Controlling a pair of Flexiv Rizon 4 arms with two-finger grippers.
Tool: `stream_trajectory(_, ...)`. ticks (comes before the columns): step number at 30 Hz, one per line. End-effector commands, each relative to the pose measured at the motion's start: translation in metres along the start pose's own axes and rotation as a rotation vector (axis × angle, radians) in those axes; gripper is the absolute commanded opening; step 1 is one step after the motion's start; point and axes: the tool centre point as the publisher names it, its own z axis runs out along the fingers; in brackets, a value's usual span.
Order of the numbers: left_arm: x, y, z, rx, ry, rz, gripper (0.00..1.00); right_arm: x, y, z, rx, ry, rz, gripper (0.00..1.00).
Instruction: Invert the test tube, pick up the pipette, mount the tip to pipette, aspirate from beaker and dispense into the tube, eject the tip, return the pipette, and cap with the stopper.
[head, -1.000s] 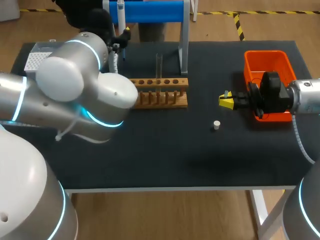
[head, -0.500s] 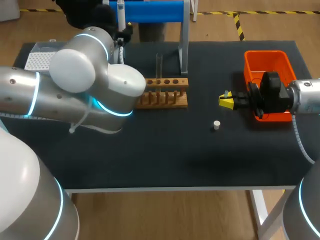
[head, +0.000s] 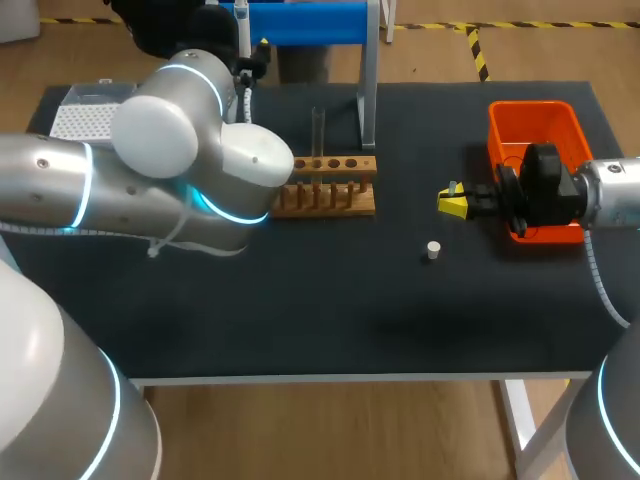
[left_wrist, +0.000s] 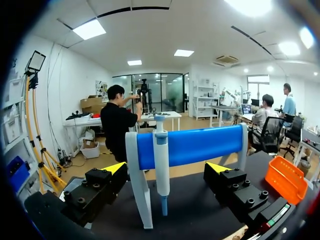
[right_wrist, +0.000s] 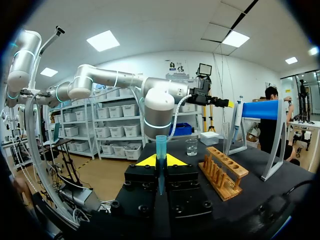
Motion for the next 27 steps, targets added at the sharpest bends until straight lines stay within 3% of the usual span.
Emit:
stream_trajectory(1, 0.0, 0.005, 0.015, 0.023, -0.001, -0.006, 1.0, 0.001, 0.0, 0.0, 0.002, -0.002, 0.0, 0.0)
stream_trajectory(11, 0.0, 0.001, 0.033, 0.036, 0.004, -0.011, 1.0, 0.001, 0.0, 0.0, 0.002, -0.002, 0.0, 0.0)
stream_trajectory(12, 0.0, 0.001, 0.035, 0.036, 0.005, -0.011, 0.94, 0.001, 0.0, 0.0, 0.002, -0.002, 0.0, 0.0)
stream_trajectory(13, 0.0, 0.0, 0.037, 0.036, 0.006, -0.01, 0.94, 0.001, 0.0, 0.0, 0.002, -0.002, 0.0, 0.0)
stream_trajectory(15, 0.0, -0.001, 0.04, 0.035, 0.007, -0.01, 0.79, 0.001, 0.0, 0.0, 0.002, -0.002, 0.0, 0.0)
stream_trajectory(27, -0.002, -0.003, 0.059, 0.029, 0.002, -0.009, 0.77, 0.001, 0.0, 0.0, 0.002, -0.002, 0.0, 0.0)
